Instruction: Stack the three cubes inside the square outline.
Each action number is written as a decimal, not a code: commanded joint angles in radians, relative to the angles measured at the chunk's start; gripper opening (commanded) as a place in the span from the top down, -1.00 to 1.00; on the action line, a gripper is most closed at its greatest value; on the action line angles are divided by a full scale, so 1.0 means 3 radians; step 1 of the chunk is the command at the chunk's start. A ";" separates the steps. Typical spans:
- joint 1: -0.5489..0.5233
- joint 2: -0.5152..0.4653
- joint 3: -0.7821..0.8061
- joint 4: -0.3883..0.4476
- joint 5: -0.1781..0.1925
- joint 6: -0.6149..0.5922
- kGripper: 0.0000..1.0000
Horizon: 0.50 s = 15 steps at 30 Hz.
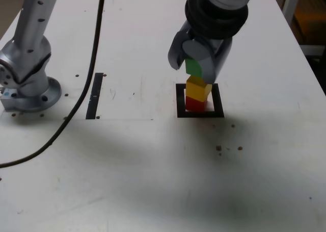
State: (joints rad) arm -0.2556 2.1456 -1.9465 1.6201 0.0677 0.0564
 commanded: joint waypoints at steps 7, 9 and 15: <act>-0.0012 0.0072 0.0006 0.0054 -0.0032 0.0010 0.46; -0.0012 0.0087 0.0000 0.0054 -0.0040 0.0029 0.47; -0.0012 0.0107 -0.0006 0.0051 -0.0072 0.0058 0.47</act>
State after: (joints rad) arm -0.2580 2.1703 -1.9454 1.6201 0.0501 0.0727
